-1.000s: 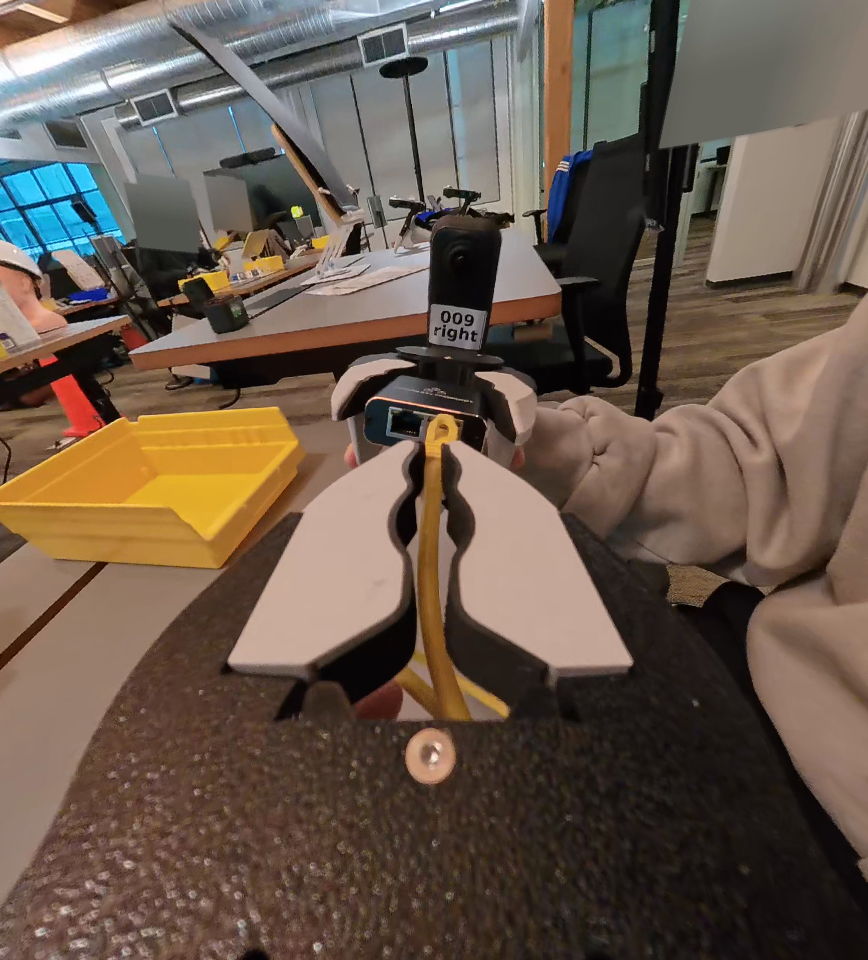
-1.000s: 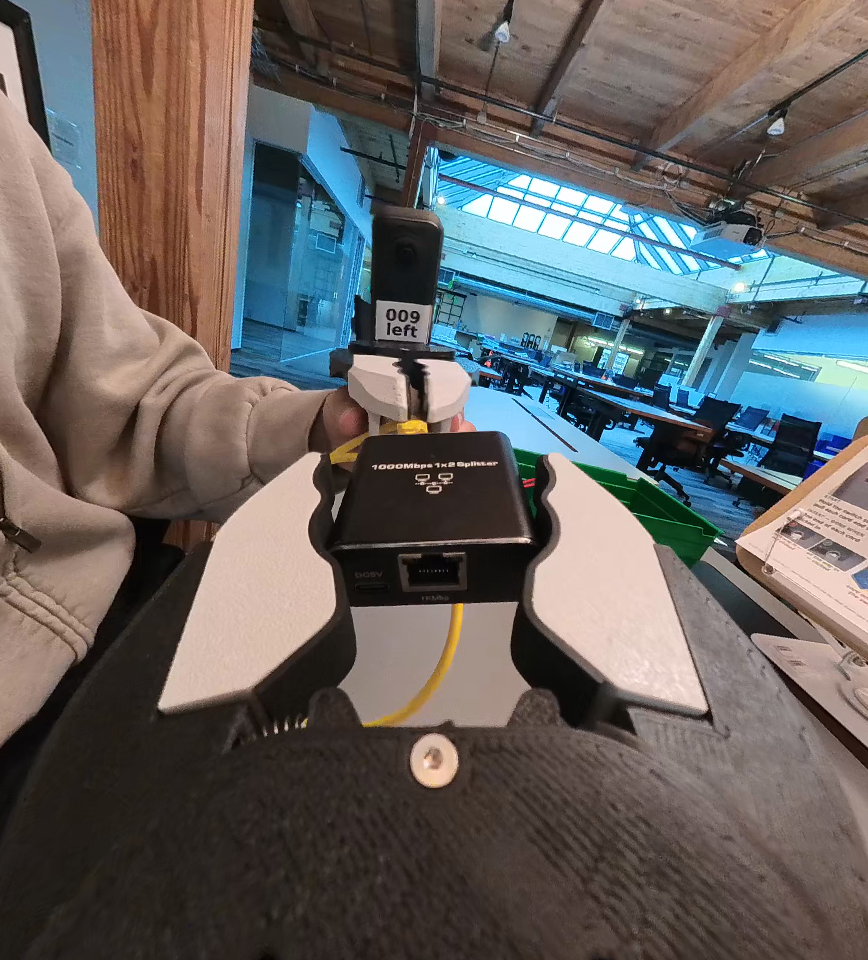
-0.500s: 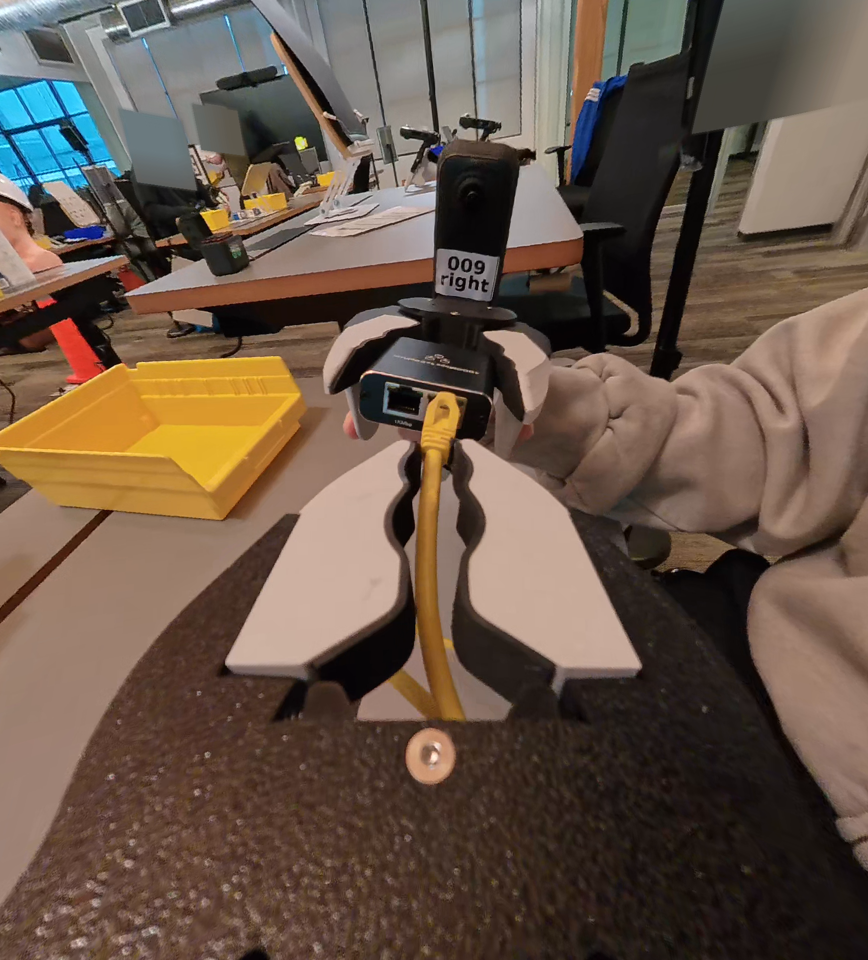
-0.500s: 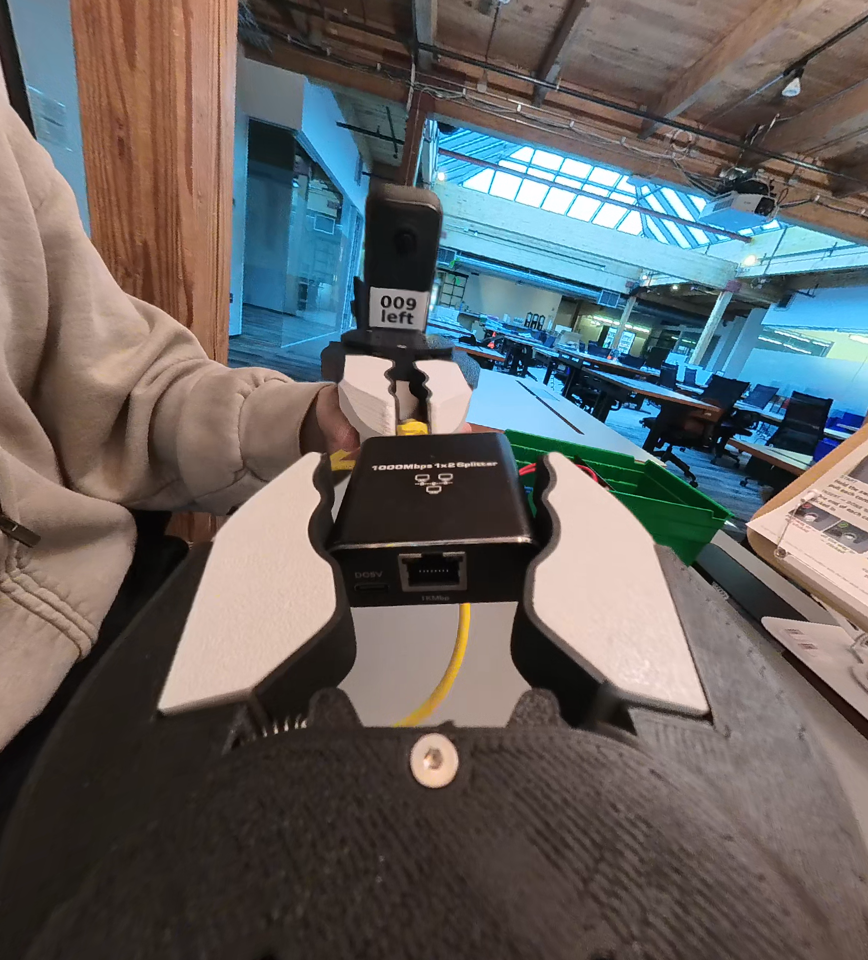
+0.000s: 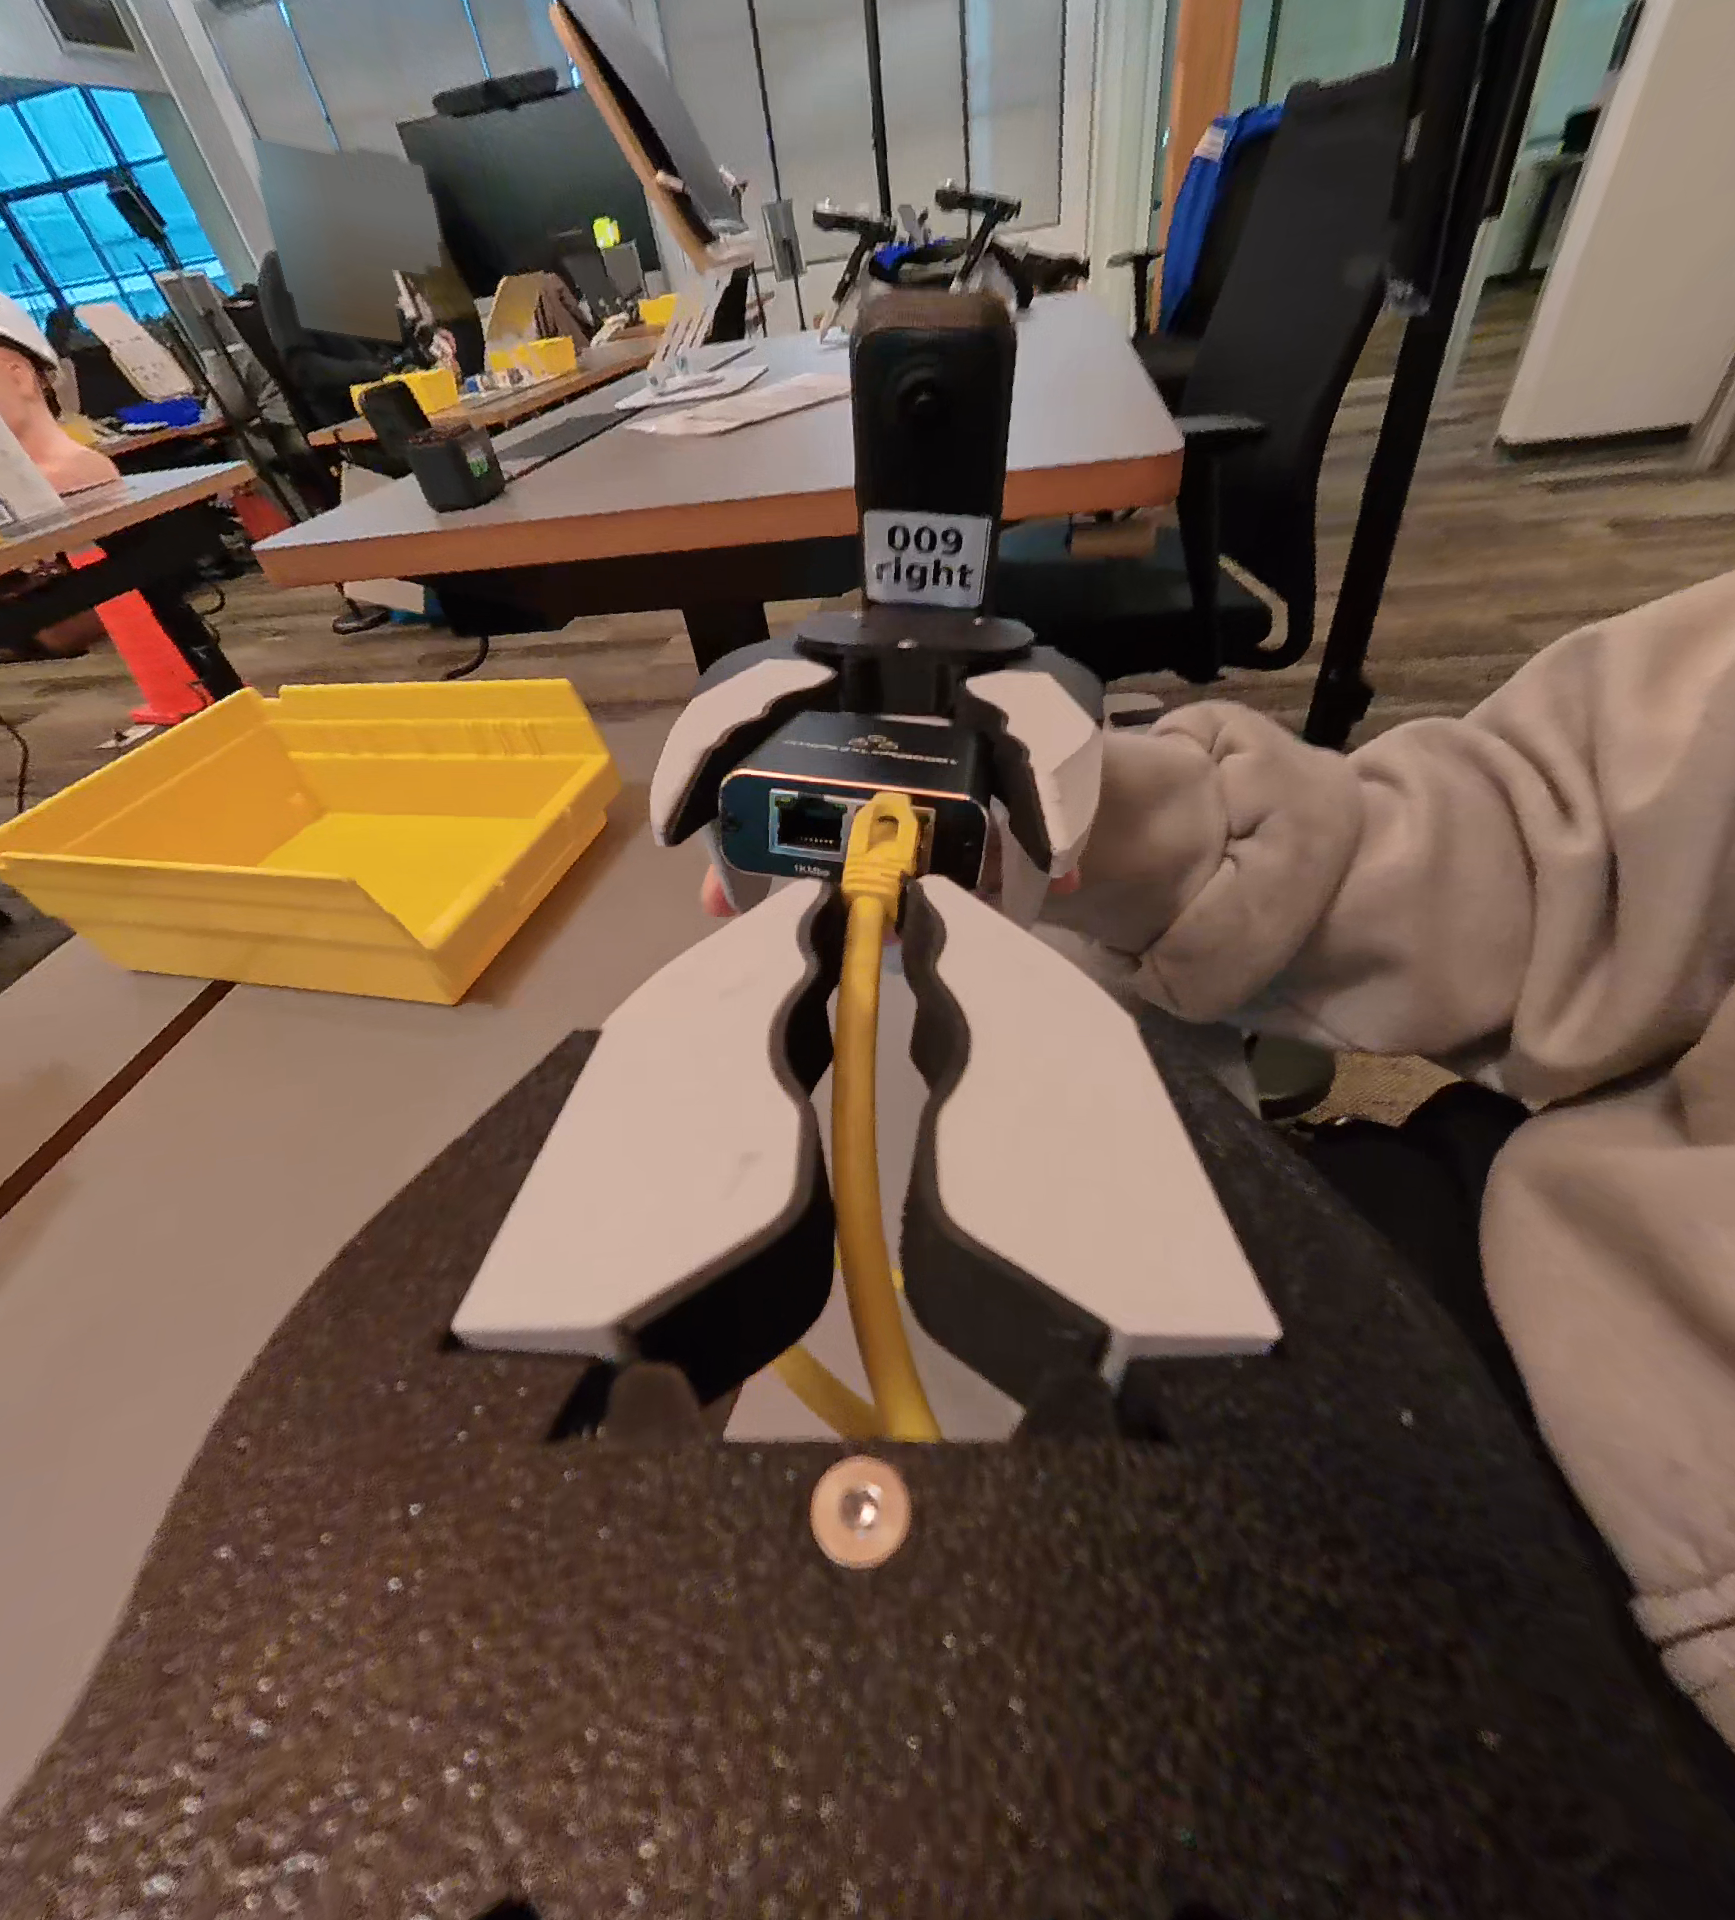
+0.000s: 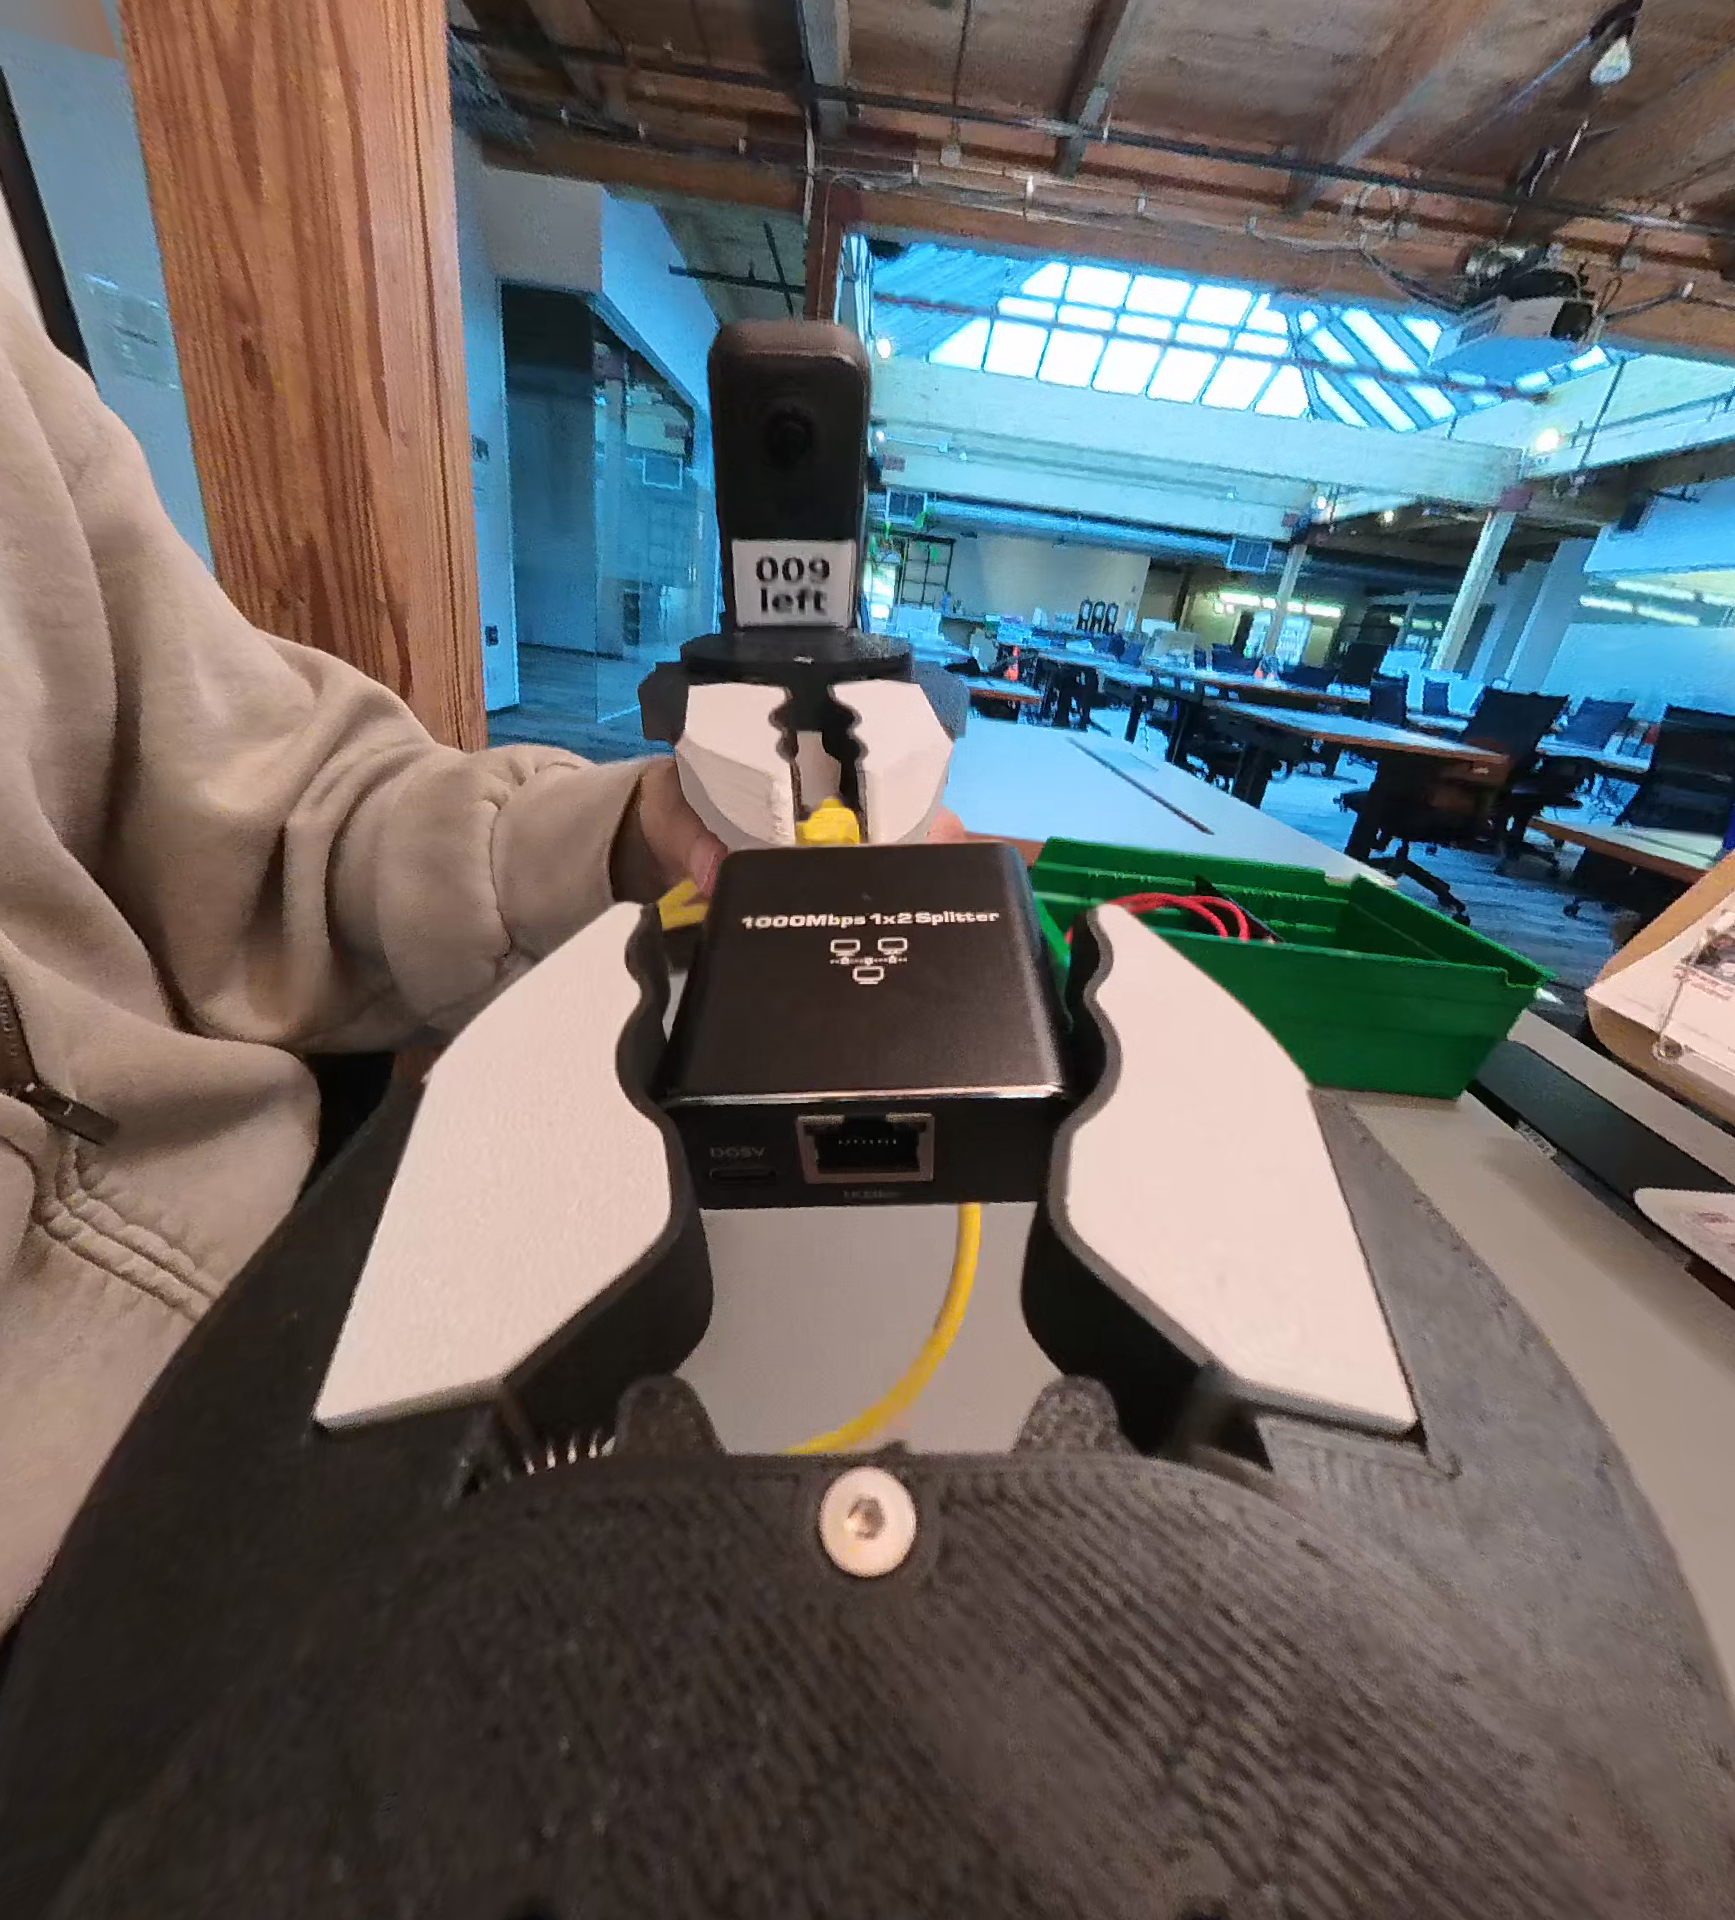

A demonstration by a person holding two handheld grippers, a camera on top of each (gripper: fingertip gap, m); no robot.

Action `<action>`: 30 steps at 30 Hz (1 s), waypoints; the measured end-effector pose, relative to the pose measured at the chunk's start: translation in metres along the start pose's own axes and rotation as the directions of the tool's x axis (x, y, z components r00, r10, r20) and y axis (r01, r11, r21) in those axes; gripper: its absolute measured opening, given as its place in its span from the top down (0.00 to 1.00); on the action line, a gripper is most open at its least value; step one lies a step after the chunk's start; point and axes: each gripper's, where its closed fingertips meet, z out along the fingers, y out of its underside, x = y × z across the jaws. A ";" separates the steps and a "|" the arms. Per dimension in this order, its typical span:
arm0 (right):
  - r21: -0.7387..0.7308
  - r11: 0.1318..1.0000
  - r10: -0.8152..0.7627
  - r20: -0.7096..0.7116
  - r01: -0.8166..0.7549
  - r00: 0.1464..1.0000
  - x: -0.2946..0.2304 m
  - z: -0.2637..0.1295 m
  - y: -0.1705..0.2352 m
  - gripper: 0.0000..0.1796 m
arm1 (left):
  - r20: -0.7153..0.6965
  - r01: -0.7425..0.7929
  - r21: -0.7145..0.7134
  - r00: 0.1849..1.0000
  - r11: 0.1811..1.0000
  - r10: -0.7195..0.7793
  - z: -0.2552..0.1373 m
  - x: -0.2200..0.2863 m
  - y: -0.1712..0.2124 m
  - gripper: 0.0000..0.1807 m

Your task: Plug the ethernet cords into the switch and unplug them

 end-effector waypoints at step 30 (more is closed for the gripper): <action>-0.093 0.994 0.053 -0.095 -0.062 0.994 0.011 0.011 0.010 0.57 | 0.022 0.020 0.087 1.000 0.996 -0.022 -0.008 -0.008 -0.002 0.94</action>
